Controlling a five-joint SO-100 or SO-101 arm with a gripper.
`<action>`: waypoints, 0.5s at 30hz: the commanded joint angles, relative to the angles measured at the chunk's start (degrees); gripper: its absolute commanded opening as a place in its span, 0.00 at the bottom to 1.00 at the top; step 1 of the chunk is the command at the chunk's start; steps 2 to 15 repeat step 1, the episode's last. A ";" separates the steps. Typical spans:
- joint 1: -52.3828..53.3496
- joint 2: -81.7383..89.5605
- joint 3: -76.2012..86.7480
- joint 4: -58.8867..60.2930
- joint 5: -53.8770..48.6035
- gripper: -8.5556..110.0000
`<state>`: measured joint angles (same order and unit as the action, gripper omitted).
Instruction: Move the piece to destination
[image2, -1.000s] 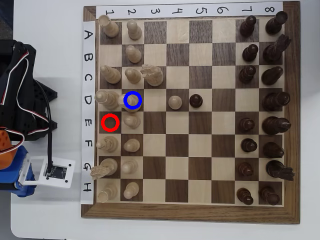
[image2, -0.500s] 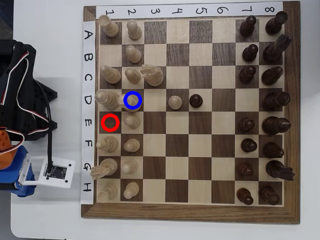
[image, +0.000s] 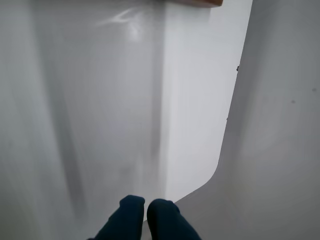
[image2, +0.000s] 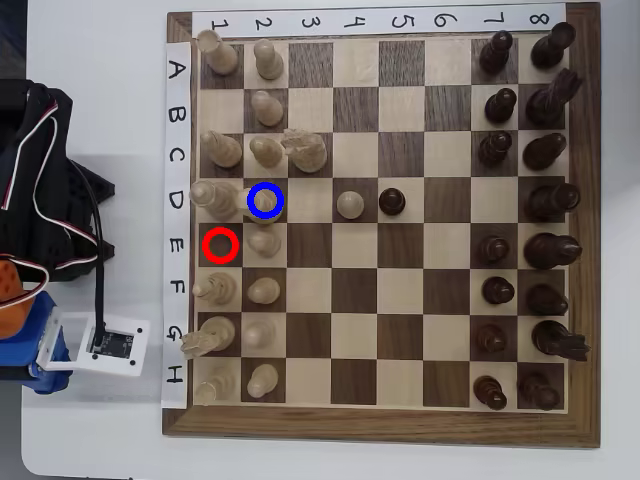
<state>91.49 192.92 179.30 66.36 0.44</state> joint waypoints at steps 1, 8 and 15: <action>-0.18 3.60 -0.26 -3.08 -0.79 0.07; -0.18 3.60 -0.26 -3.08 -0.79 0.07; -0.18 3.60 -0.26 -3.08 -0.79 0.07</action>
